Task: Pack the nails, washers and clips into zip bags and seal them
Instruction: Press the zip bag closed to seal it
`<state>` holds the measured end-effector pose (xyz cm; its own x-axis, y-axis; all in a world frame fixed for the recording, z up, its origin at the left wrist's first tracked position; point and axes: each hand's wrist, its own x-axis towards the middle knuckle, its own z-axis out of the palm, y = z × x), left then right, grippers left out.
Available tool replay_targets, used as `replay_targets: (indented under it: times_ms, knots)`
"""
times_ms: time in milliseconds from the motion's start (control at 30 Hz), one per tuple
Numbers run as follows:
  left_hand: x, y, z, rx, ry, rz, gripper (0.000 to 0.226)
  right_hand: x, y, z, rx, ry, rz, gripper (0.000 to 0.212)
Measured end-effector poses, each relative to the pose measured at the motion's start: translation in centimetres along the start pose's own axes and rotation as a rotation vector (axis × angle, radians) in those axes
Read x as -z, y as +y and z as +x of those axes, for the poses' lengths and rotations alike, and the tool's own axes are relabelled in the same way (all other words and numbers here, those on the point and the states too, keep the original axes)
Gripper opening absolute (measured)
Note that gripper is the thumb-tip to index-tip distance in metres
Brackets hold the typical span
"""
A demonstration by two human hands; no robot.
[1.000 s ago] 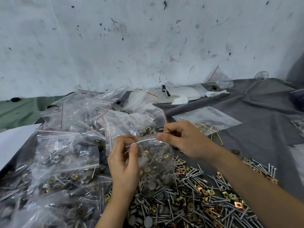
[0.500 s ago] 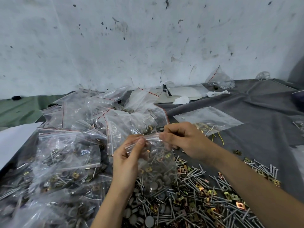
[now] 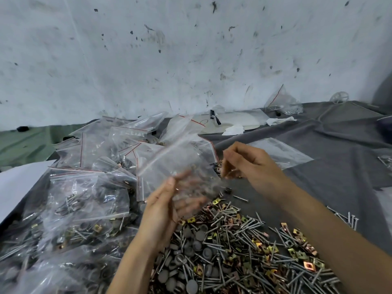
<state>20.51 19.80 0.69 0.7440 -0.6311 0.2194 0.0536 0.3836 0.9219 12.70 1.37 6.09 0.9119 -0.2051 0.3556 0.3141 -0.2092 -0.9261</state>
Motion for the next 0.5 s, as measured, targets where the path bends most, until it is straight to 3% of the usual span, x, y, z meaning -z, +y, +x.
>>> replay_targets:
  times_ms: [67,167,233,367,433,500]
  knots:
    - [0.1,0.3,-0.1,-0.149,0.101,0.021,0.043,1.0,0.7,-0.7,-0.035,0.057,-0.014,0.026]
    - [-0.1,-0.2,-0.4,-0.340,0.147,0.549,0.085,3.3,2.1,-2.1,-0.074,0.178,-0.187,0.012]
    - [-0.5,-0.7,-0.5,-0.417,0.151,0.708,0.097,5.7,3.1,-3.1,-0.104,0.292,-0.340,0.009]
    - [-0.8,-1.3,-0.4,-0.589,0.135,0.766,0.078,13.0,5.0,-5.6,-0.226,0.499,-0.904,0.004]
    - [-1.1,-1.3,-0.4,-0.621,0.103,0.734,0.080,17.3,5.9,-7.3,-0.498,0.533,-1.145,0.017]
    - [-1.5,-1.4,-0.6,-0.662,0.040,0.733,0.077,20.7,6.3,-9.3,-0.742,0.614,-1.181,0.026]
